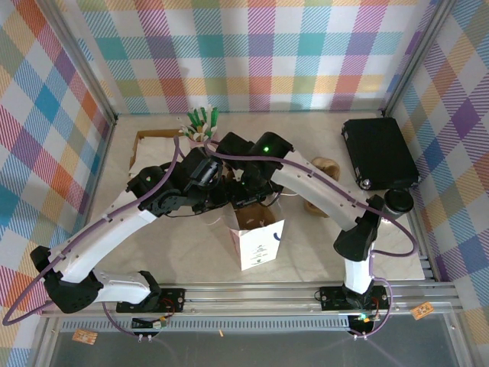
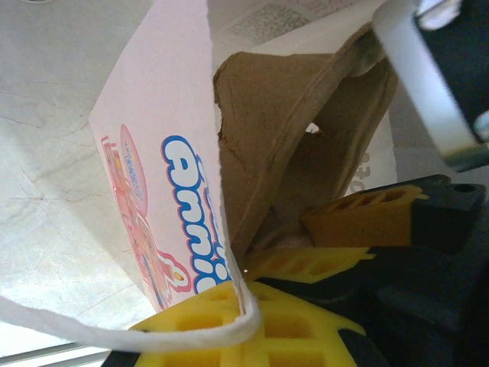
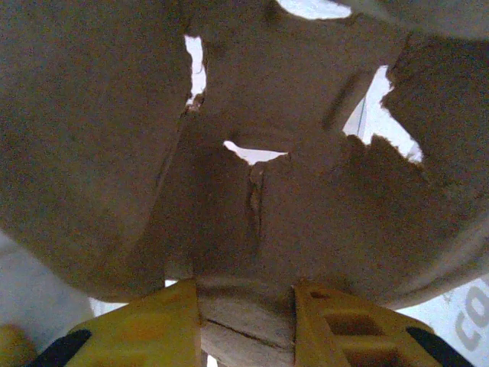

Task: Pack the takeout coffee

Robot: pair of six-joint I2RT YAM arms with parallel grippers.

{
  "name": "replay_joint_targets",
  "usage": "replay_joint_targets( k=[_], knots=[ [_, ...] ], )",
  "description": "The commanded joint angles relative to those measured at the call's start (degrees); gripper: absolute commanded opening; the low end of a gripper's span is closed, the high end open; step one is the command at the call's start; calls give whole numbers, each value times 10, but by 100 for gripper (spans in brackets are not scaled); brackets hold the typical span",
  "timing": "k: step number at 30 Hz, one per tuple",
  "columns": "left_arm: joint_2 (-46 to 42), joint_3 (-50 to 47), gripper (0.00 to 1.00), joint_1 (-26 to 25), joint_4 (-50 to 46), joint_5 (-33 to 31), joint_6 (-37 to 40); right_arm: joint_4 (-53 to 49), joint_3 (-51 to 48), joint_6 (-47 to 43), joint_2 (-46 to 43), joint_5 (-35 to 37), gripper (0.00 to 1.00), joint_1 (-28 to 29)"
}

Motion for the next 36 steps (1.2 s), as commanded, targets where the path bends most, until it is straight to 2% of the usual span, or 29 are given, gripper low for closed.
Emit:
replay_joint_targets(
  k=[1, 23, 36],
  knots=[
    [-13, -8, 0, -9, 58, -2, 0, 18, -14, 18, 9, -31, 32, 10],
    [-80, -62, 0, -9, 69, 7, 11, 92, -143, 17, -9, -15, 32, 10],
    [-117, -98, 0, -8, 20, -21, -7, 156, -217, 12, -20, -20, 32, 10]
  ],
)
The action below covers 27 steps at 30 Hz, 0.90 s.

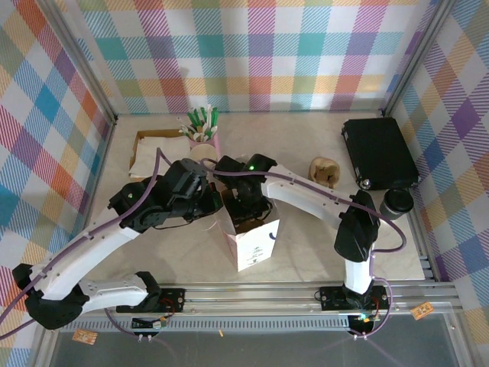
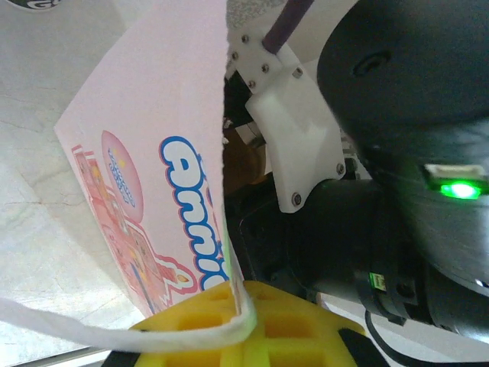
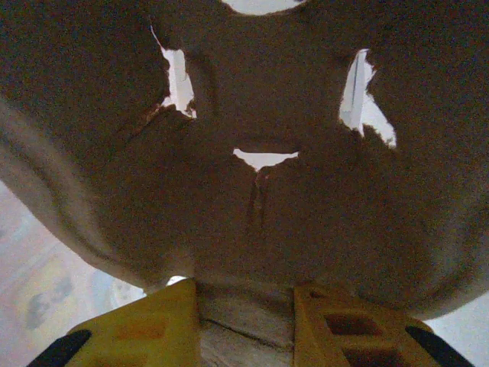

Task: Pack the takeout coffee

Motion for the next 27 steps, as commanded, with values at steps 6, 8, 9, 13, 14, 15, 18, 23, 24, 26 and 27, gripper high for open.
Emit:
replay_joint_targets(
  k=[6, 8, 9, 13, 14, 15, 18, 23, 24, 26, 27],
  knots=[
    [-32, -26, 0, -1, -46, -19, 1, 29, -27, -7, -2, -11, 32, 4],
    [-32, -27, 0, 0, -45, -14, 7, 31, -27, -11, 6, -13, 32, 4],
    [-31, -26, 0, 1, -43, -11, 11, 31, -26, -13, 10, -13, 32, 4],
    [-15, -6, 0, 2, -42, -4, 26, 33, -25, -16, 25, -23, 32, 4],
    [-10, 0, 0, 2, -45, -4, 31, 33, -24, -17, 28, -25, 32, 5],
    [-5, 5, 0, 2, -47, -3, 34, 35, -25, -18, 30, -27, 32, 5],
    [6, 18, 0, 3, -49, 0, 45, 35, -24, -23, 39, -29, 33, 4],
    [7, 26, 0, 4, -49, -1, 50, 31, -24, -25, 51, -37, 34, 4],
    [7, 28, 0, 5, -51, -2, 50, 32, -27, -26, 52, -39, 34, 4],
    [6, 28, 0, 6, -52, -3, 50, 35, -35, -26, 52, -41, 34, 5],
    [5, 28, 0, 7, -52, -3, 50, 37, -39, -26, 52, -43, 34, 5]
  ],
)
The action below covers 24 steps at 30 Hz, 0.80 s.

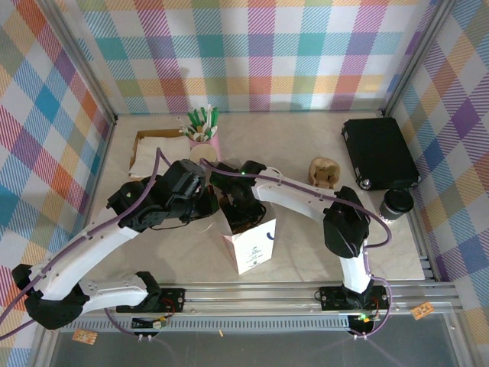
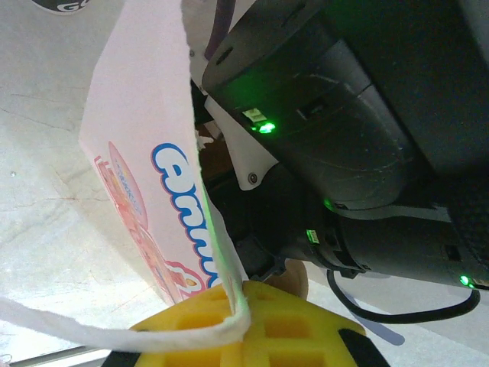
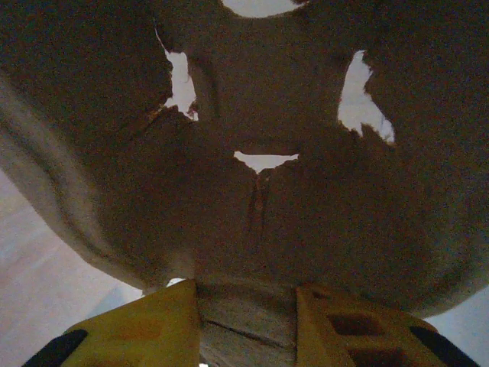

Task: Pack the takeout coffee

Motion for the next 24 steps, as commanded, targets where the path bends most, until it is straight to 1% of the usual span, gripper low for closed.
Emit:
replay_joint_targets(
  k=[1, 5, 14, 18, 24],
  knots=[
    [-2, 15, 0, 5, -14, 1, 18, -5, -17, -9, 8, -15, 34, 5],
    [-5, 17, 0, 7, -12, 4, 18, 9, -33, -6, 12, -22, 34, 5],
    [-2, 37, 0, 14, -17, 19, 29, 34, -57, -8, 25, -14, 35, 5],
    [-4, 43, 0, 21, -18, 25, 32, 40, -67, -7, 28, -11, 37, 5],
    [-13, 28, 0, 29, -16, 29, 33, 47, -72, -3, 27, -7, 38, 4]
  ],
)
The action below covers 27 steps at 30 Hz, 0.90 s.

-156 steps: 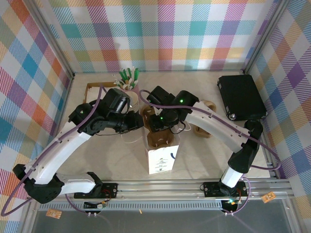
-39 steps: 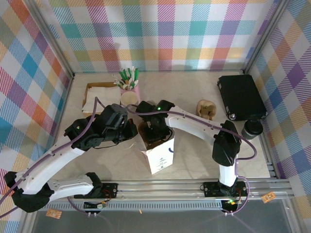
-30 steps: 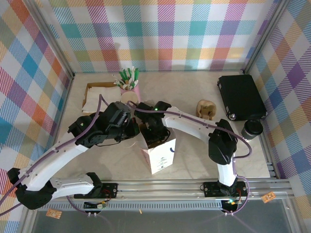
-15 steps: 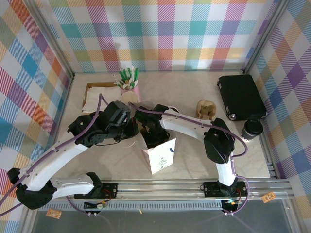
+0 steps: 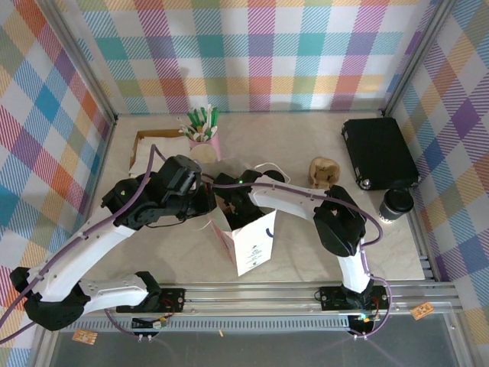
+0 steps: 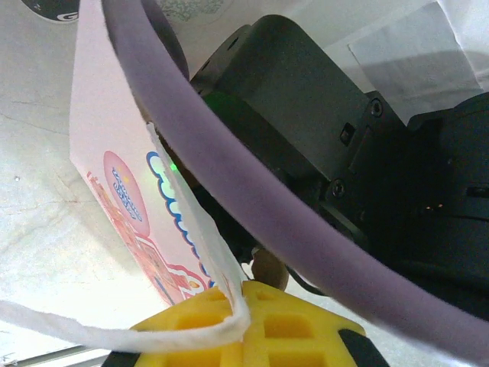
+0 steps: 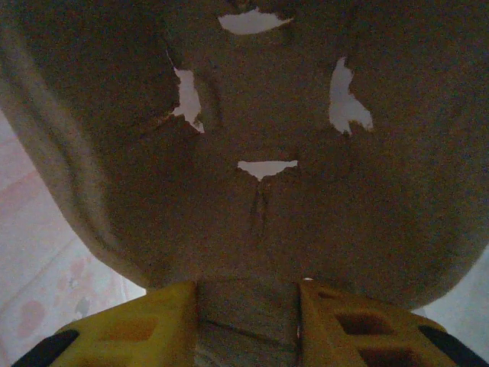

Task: Pack the takeout coffee

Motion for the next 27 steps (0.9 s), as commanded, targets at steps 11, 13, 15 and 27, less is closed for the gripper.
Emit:
replay_joint_targets(
  k=[11, 13, 15, 27],
  knots=[
    [-15, -18, 0, 9, 10, 17, 17, -9, 13, -1, 0, 12, 51, 4],
    [-14, -23, 0, 9, 10, 19, 20, -17, 26, -1, -6, 15, 56, 4],
    [-14, -26, 0, 9, 6, 20, 25, -27, 41, 0, -15, 20, 62, 4],
    [11, 13, 0, 9, -36, 16, 65, -76, 120, 9, -67, 36, 79, 4]
  ],
)
